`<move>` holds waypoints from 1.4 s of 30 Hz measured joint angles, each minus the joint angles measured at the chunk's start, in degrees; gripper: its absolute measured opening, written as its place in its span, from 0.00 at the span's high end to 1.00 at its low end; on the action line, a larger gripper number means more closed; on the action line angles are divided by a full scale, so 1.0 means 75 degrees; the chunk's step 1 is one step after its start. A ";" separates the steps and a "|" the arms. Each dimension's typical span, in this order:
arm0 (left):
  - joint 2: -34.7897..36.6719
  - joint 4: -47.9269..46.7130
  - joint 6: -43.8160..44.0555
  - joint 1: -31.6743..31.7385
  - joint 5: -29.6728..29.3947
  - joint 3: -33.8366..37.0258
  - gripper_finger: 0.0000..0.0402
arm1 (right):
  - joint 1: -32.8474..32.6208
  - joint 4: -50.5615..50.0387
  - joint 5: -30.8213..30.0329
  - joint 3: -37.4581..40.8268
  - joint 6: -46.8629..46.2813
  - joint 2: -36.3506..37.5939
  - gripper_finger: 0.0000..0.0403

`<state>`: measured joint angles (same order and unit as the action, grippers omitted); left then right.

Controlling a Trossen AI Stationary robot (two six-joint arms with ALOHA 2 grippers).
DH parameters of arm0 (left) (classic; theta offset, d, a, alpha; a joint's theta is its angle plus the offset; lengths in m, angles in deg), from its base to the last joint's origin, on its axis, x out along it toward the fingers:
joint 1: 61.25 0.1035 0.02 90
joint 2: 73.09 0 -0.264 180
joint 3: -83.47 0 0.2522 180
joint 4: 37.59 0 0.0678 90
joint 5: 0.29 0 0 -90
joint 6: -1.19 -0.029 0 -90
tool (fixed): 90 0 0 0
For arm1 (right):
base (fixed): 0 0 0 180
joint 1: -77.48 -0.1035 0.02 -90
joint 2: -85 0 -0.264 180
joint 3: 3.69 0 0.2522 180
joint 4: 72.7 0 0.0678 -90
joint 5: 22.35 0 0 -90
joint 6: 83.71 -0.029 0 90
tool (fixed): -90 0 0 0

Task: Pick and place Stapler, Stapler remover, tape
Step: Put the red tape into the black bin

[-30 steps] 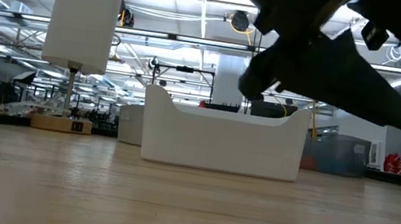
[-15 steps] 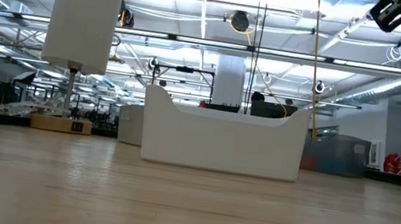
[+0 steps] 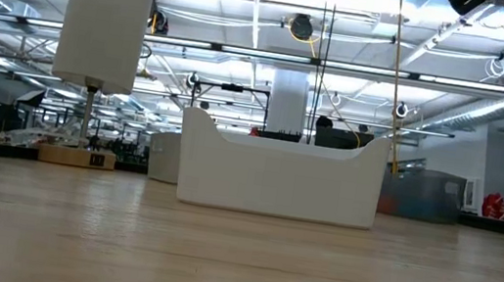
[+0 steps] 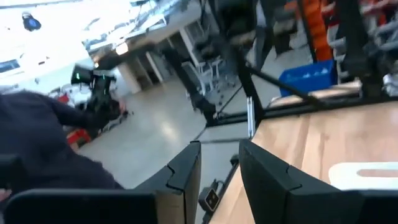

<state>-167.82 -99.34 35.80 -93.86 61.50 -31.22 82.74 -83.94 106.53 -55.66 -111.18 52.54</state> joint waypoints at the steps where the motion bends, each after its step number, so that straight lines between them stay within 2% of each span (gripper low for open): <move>1: 0.0109 -0.0276 0.0101 -0.0115 -0.0225 0.0000 0.54 | -0.0222 0.0076 -0.0167 0.0000 0.0065 -0.0209 0.75; 9: 0.0699 -0.1395 0.0944 -0.0936 -0.1483 0.0174 0.54 | -0.2031 0.0822 -0.1730 -0.0281 0.0388 -0.1743 0.75; 13: 0.1099 -0.1303 0.1312 -0.1157 -0.1545 0.0919 0.54 | -0.2889 0.0774 -0.2396 -0.0760 0.0503 -0.2540 0.77; 16: 0.1526 -0.0648 0.1350 -0.1199 -0.1581 0.1811 0.54 | -0.3418 0.0566 -0.2750 -0.1252 0.0557 -0.3194 0.79; 20: 0.2346 0.0563 0.1112 -0.1199 -0.1445 0.3185 0.54 | -0.3915 -0.0476 -0.2793 -0.2142 0.0394 -0.4204 0.82; 27: 0.3996 0.2790 0.0569 -0.1332 -0.1228 0.5667 0.54 | -0.4584 -0.3307 -0.2775 -0.3941 -0.0161 -0.5905 0.86; 31: 0.4757 0.3579 0.0629 -0.1481 -0.1021 0.6870 0.54 | -0.4869 -0.4433 -0.2773 -0.4705 -0.0599 -0.6693 0.87; 36: 0.5352 0.4034 0.0956 -0.1654 -0.0990 0.7924 0.54 | -0.5047 -0.4523 -0.2781 -0.5141 -0.1220 -0.7493 0.90; 42: 0.5887 0.4248 0.0879 -0.1858 -0.0990 0.8540 0.54 | -0.5069 -0.4538 -0.2777 -0.5283 -0.2474 -0.8336 0.97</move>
<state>-123.67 -67.48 42.39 -107.79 54.07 32.83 44.73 -117.97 85.70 -95.28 -129.73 -9.98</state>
